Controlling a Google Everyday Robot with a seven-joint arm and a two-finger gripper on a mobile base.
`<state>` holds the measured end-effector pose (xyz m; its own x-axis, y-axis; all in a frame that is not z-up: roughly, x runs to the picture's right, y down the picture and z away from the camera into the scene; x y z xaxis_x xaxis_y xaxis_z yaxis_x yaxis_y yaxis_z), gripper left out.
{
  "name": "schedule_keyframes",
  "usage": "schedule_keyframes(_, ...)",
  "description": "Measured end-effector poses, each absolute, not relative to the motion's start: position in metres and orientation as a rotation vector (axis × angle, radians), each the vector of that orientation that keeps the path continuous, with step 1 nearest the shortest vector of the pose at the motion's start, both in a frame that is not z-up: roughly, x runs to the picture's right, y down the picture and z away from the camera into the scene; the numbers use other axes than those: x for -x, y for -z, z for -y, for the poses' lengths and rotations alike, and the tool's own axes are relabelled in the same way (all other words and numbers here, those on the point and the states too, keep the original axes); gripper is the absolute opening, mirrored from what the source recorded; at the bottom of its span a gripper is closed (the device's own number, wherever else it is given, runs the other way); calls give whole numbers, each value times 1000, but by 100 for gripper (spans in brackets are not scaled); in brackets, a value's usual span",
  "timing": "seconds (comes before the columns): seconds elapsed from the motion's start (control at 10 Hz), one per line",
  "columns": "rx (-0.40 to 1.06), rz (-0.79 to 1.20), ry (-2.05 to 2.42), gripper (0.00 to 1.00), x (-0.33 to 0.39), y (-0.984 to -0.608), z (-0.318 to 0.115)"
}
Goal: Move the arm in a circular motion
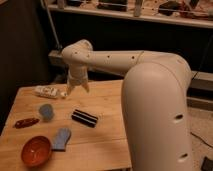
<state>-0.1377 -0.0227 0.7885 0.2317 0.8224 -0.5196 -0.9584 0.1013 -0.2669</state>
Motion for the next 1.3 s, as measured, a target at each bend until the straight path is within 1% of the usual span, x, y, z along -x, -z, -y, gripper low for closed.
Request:
schedule_keyframes(0.1,581,-294,-1362,65,116,-801,39)
schedule_keyframes(0.2,566,-309,-1371,65,106,-805,42)
schedule_keyframes(0.4,526,-401,-1416,65,62,-808,37)
schedule_keyframes(0.6,498,-509,-1484,65,7,-798,9)
schedule_keyframes(0.7,493,-557,-1530,65,-18,-789,-12)
schedule_keyframes(0.9,523,-608,-1635,65,-50,-769,-54)
schedule_keyframes(1.1,602,-571,-1671,65,-39,-749,-80)
schedule_keyframes(1.3,704,-455,-1588,65,9,-723,-93)
